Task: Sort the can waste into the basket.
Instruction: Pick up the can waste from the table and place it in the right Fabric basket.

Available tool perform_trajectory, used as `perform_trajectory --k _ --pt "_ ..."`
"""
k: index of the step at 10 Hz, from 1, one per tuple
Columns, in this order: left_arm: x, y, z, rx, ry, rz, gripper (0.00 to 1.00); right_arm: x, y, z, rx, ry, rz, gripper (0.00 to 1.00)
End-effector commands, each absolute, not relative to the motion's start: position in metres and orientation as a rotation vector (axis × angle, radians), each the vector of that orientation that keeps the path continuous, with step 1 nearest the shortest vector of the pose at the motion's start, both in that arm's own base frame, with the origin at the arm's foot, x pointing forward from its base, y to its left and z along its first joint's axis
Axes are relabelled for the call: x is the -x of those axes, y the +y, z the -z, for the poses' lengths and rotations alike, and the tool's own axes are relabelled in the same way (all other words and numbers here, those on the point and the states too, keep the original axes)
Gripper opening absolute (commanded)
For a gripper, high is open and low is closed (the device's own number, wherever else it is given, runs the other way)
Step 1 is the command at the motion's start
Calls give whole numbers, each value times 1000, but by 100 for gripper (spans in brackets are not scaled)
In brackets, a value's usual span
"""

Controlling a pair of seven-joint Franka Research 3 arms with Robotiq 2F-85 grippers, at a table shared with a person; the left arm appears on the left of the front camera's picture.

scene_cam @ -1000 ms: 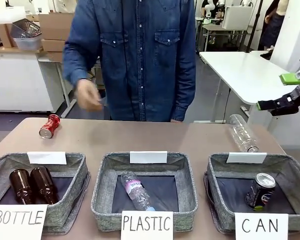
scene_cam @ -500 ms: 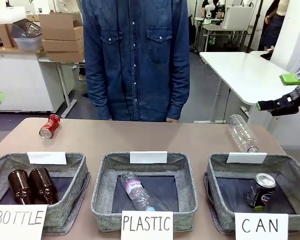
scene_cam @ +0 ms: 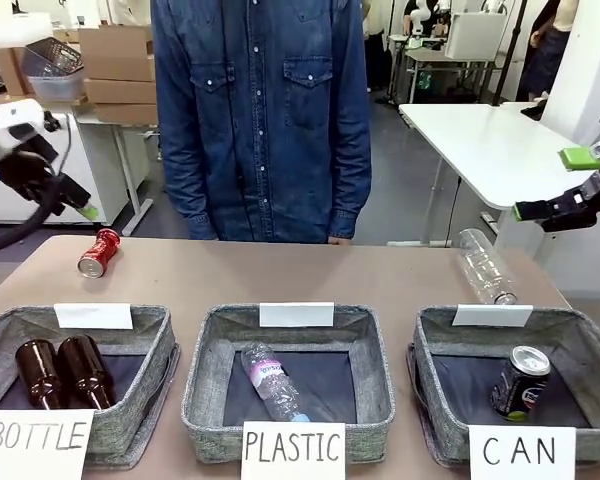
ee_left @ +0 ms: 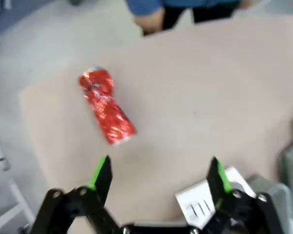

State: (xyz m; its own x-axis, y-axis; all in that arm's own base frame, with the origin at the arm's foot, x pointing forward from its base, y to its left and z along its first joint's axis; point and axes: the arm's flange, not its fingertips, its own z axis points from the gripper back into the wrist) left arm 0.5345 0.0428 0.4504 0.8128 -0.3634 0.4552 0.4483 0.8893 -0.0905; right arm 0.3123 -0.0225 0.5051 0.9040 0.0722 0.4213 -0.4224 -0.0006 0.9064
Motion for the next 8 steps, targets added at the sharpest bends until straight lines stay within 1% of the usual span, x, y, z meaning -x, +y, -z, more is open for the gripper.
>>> perform_trajectory --k 1,2,3,4,5,8 --pt "-572 35 -411 39 -419 321 100 -312 -23 -505 -1521 -299 -426 100" --pt "-583 34 -398 -34 -451 300 100 -312 -23 -505 -1521 -299 -426 100" --pt "-600 36 -380 -98 -449 258 100 -312 -23 -505 -1521 -299 -426 100" --pt "-610 37 -368 -96 -439 253 100 -312 -23 -505 -1521 -299 -426 100" --pt "-619 40 -361 -34 -416 252 100 -312 -23 -505 -1521 -299 -426 100" --pt "-627 45 -341 -9 -346 238 100 -312 -23 -505 -1521 -299 -426 100"
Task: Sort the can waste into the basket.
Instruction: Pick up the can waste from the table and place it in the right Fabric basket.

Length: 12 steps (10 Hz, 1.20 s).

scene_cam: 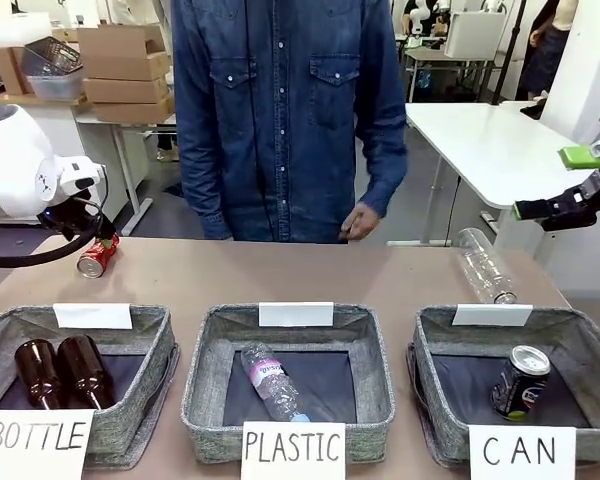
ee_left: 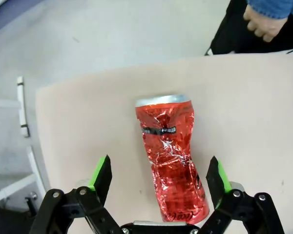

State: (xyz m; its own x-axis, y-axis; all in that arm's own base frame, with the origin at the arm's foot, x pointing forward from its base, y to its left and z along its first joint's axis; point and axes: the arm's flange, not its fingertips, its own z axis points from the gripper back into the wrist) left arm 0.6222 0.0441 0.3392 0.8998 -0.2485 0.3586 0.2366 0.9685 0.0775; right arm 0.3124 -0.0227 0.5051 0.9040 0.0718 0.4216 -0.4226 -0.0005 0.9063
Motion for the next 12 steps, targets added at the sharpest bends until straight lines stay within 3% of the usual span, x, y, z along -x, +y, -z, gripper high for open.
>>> perform_trajectory --k 1,5,6,7,8,9,10,12 --pt "-629 45 -333 -11 -332 233 100 -312 -23 -505 -1521 -299 -426 100" --pt "-630 43 -319 -2 -306 227 100 -312 -23 -505 -1521 -299 -426 100" --pt "-629 43 -319 -11 -302 226 42 -312 -23 -505 -1521 -299 -426 100" --pt "-628 43 -319 -9 -297 225 42 -312 -23 -505 -1521 -299 -426 100" --pt "-628 44 -318 -11 -297 220 0 -312 -23 -505 -1521 -299 -426 100" --pt "-627 44 -317 2 -292 219 41 -312 -23 -505 -1521 -299 -426 100" --pt "-626 43 -317 1 -294 221 0 -312 -23 -505 -1521 -299 -426 100" --pt "-625 44 -318 0 -305 222 0 -312 -23 -505 -1521 -299 -426 100"
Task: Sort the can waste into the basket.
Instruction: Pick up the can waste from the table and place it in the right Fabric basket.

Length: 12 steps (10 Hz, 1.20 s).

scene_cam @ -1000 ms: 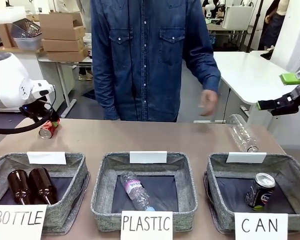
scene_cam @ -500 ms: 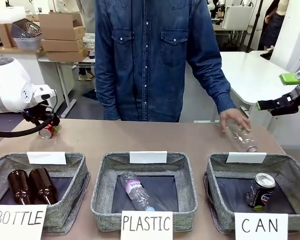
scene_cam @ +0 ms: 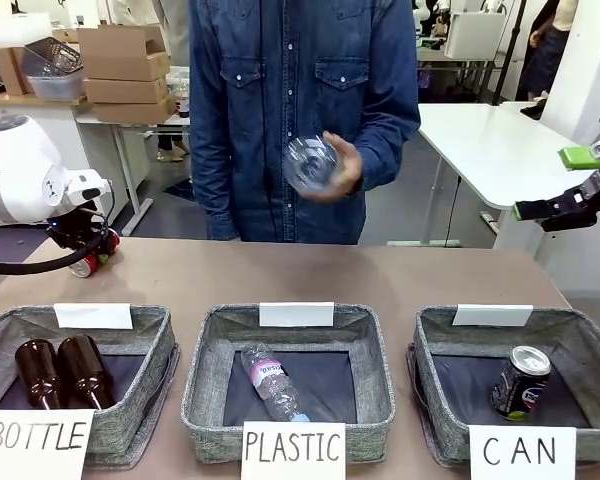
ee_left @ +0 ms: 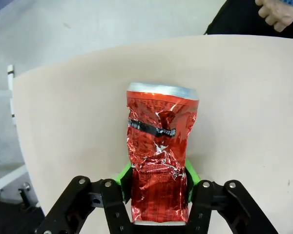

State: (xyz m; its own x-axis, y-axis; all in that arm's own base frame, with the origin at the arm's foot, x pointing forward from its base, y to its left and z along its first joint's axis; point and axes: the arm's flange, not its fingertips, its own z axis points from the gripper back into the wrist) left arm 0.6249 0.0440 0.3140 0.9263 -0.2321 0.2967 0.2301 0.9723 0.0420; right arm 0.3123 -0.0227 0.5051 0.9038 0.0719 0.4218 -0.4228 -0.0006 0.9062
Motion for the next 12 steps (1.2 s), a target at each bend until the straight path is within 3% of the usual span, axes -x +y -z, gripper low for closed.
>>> perform_trajectory --k 1,4,6,9,12 --pt "-623 45 -320 -1 -311 222 0 -312 -23 -505 -1521 -299 -426 100" --pt "-611 52 -345 45 -359 204 0 -312 -23 -505 -1521 -299 -426 100" --pt "-572 60 -409 174 -433 222 0 -312 -23 -505 -1521 -299 -426 100" --pt "-447 74 -516 421 -438 373 0 -312 -23 -505 -1521 -299 -426 100" --pt "-330 70 -541 707 -431 761 0 -312 -23 -505 -1521 -299 -426 100"
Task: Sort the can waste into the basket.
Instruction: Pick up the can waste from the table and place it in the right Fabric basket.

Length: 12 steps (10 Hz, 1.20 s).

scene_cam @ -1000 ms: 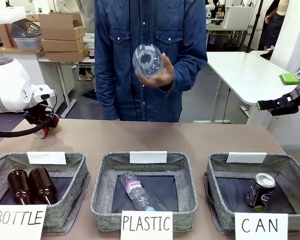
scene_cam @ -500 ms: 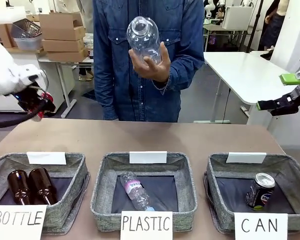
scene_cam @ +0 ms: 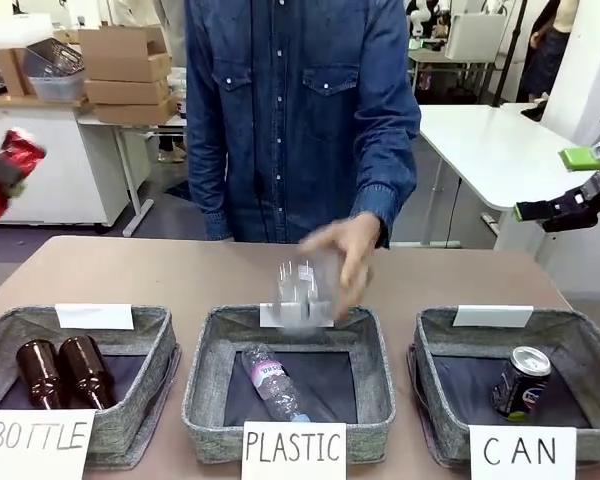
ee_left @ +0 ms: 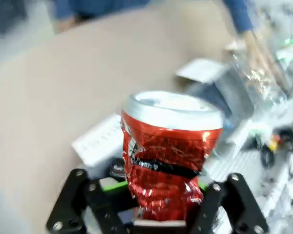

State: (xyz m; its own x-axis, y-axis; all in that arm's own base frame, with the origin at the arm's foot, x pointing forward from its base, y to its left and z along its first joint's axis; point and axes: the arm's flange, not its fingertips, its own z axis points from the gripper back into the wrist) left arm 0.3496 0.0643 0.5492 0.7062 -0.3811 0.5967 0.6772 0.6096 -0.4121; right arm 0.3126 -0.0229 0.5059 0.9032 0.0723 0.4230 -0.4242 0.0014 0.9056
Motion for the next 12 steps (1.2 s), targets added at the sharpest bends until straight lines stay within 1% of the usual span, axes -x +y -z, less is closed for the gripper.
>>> perform_trajectory --k 1,2,3,4,5,6,12 --pt "-304 55 -537 749 -430 874 0 -312 -23 -505 -1521 -299 -426 100" --pt "-284 27 -527 749 -440 987 0 -312 -23 -505 -1521 -299 -426 100" --pt "-277 -3 -517 737 -458 1058 0 -312 -23 -505 -1521 -299 -426 100" --pt "-276 -36 -508 774 -448 1119 0 -312 -23 -505 -1521 -299 -426 100" --pt "-273 -60 -501 776 -448 1114 0 -312 -23 -505 -1521 -299 -426 100" --pt "-266 -10 -517 767 -409 1063 0 -312 -23 -505 -1521 -299 -426 100" --pt "-266 -10 -517 767 -409 1063 0 -312 -23 -505 -1521 -299 -426 100"
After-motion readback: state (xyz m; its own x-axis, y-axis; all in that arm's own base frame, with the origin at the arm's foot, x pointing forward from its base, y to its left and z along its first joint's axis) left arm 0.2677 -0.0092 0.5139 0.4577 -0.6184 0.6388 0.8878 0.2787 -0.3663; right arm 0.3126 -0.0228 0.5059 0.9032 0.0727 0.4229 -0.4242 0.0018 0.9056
